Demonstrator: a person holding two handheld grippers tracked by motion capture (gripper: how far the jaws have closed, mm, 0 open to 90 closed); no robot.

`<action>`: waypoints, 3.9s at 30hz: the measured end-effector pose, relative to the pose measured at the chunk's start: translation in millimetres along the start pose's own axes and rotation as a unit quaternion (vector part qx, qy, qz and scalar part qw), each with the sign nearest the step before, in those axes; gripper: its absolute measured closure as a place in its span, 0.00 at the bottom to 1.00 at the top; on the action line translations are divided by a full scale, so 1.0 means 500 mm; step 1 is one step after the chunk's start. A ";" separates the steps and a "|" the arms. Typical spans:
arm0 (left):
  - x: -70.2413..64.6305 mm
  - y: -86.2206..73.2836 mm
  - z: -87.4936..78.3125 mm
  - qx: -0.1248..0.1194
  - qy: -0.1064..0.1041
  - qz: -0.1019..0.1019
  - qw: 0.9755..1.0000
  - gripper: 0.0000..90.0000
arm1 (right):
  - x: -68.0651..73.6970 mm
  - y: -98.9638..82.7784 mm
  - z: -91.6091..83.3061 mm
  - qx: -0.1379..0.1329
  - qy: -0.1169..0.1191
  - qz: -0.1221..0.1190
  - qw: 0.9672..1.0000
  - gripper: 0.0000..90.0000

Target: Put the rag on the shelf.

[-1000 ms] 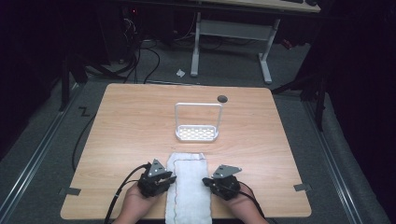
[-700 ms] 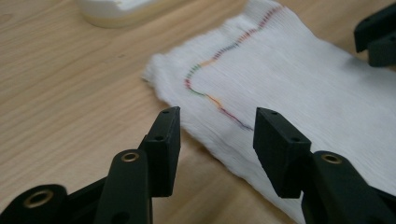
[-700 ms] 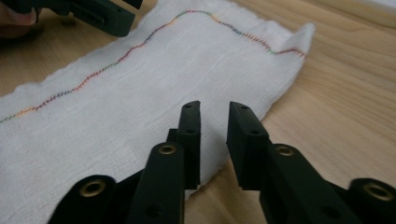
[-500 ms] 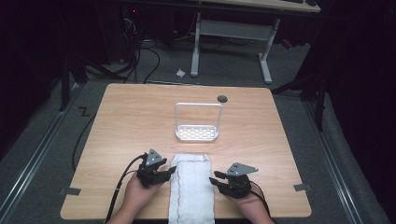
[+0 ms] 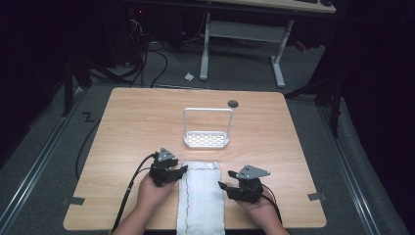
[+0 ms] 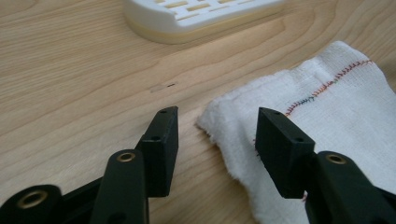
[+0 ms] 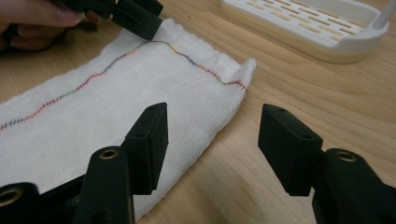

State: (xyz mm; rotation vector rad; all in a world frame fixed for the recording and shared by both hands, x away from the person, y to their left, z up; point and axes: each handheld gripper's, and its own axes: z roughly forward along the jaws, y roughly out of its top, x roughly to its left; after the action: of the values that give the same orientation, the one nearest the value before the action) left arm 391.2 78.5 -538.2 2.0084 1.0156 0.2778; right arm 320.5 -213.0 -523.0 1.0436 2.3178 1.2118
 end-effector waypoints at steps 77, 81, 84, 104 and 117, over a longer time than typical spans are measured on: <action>-0.078 0.141 -0.164 -0.224 0.020 0.026 0.974 0.92 | 0.010 0.206 -0.030 -0.152 -0.066 0.000 0.986 0.95; -0.087 0.166 -0.185 -0.241 0.023 0.036 0.970 0.93 | 0.010 0.232 -0.051 -0.173 -0.071 -0.003 0.982 0.95; -0.095 0.179 -0.201 -0.252 0.025 0.039 0.967 0.93 | 0.014 0.253 -0.072 -0.188 -0.071 -0.006 0.980 0.95; -0.132 0.258 -0.292 -0.314 0.034 0.069 0.946 0.93 | 0.034 0.340 -0.167 -0.255 -0.081 -0.033 0.963 0.95; -0.117 0.313 -0.269 -0.302 0.050 0.092 0.947 0.93 | 0.004 0.373 -0.175 -0.257 -0.089 -0.025 0.962 0.95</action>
State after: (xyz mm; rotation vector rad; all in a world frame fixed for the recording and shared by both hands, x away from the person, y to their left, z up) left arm 370.8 65.2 -325.1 1.5309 0.6885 0.7081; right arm 354.1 -192.0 -320.8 0.8544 1.7415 1.5167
